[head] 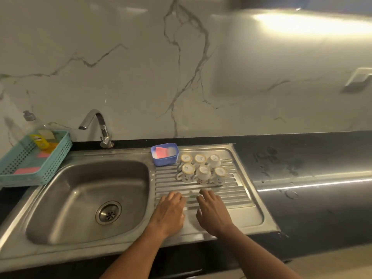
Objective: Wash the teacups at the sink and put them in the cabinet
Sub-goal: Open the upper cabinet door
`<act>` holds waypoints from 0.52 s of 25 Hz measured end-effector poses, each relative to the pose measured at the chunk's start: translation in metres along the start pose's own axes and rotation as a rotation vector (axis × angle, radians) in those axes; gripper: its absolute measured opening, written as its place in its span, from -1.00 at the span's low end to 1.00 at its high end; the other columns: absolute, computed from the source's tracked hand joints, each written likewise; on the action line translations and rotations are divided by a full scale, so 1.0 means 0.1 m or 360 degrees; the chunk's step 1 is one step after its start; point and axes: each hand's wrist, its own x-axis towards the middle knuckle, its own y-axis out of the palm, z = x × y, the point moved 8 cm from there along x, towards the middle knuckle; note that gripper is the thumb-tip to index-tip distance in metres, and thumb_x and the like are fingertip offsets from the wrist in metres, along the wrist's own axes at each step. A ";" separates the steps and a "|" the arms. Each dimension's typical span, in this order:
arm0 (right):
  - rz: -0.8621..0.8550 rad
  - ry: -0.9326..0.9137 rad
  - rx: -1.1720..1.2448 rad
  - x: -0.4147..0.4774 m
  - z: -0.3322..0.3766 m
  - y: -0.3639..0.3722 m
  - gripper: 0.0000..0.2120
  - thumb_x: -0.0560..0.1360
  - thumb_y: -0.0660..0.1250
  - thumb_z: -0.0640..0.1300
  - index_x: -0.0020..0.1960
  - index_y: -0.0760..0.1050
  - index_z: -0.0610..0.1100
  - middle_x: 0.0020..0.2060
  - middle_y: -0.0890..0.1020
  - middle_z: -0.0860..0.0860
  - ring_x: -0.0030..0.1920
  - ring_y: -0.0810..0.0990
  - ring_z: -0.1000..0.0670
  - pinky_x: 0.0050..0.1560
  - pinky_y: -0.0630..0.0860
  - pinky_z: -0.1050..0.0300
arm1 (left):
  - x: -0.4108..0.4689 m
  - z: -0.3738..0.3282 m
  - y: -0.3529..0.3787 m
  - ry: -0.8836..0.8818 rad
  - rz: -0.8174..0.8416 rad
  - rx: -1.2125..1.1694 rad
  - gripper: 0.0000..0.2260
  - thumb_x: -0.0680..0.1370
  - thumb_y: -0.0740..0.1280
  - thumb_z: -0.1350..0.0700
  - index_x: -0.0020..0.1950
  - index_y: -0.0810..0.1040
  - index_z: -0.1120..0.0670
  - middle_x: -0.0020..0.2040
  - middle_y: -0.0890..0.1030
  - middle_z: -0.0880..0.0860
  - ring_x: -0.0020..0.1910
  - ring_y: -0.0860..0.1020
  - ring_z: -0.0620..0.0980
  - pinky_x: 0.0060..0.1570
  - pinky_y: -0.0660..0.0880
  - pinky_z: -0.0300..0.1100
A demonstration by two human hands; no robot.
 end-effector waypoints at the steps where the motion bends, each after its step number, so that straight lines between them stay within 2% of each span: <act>1: 0.0021 0.0027 0.0003 -0.15 -0.04 -0.05 -0.66 0.35 0.41 -0.06 0.11 0.58 -0.07 0.17 0.58 -0.03 0.13 0.59 -0.10 0.07 0.59 0.02 | -0.05 -0.14 -0.06 0.0034 -0.0039 -0.0002 -0.63 0.54 0.23 0.10 0.36 0.46 0.01 0.29 0.49 -0.03 0.31 0.43 0.01 0.30 0.39 -0.06; 5: 0.0093 0.0087 0.0048 -0.63 -0.26 -0.31 -0.60 0.51 0.30 -0.05 0.33 0.48 -0.11 0.43 0.40 -0.07 0.38 0.41 -0.11 0.33 0.43 -0.01 | -0.14 -0.70 -0.25 0.0156 -0.0118 -0.0004 -0.66 0.52 0.25 0.11 0.30 0.49 0.02 0.25 0.52 -0.02 0.27 0.46 0.02 0.26 0.41 -0.08; 7: 0.0083 0.0082 0.0047 -0.76 -0.40 -0.44 -0.59 0.56 0.27 -0.04 0.37 0.44 -0.13 0.51 0.30 -0.08 0.44 0.33 -0.12 0.38 0.39 -0.02 | -0.11 -0.92 -0.32 0.0203 -0.0134 0.0013 -0.69 0.52 0.25 0.10 0.26 0.51 0.02 0.24 0.53 -0.01 0.28 0.47 0.04 0.24 0.43 -0.06; 10: 0.0034 0.0102 0.0031 -0.96 -0.72 -0.68 -0.58 0.58 0.26 -0.01 0.40 0.43 -0.13 0.56 0.23 -0.06 0.47 0.30 -0.10 0.41 0.37 -0.02 | -0.01 -1.38 -0.46 0.0315 -0.0151 0.0101 -0.67 0.58 0.22 0.06 0.34 0.46 0.04 0.32 0.49 0.02 0.33 0.43 0.04 0.32 0.40 -0.05; 13: -0.0109 0.0148 0.0062 -1.13 -1.22 -1.02 -0.60 0.60 0.25 0.00 0.39 0.43 -0.11 0.55 0.24 -0.03 0.47 0.31 -0.07 0.43 0.38 0.02 | 0.23 -1.94 -0.61 0.0405 -0.0197 0.0209 -0.64 0.62 0.22 0.03 0.42 0.41 0.05 0.39 0.45 0.05 0.37 0.41 0.05 0.40 0.37 -0.04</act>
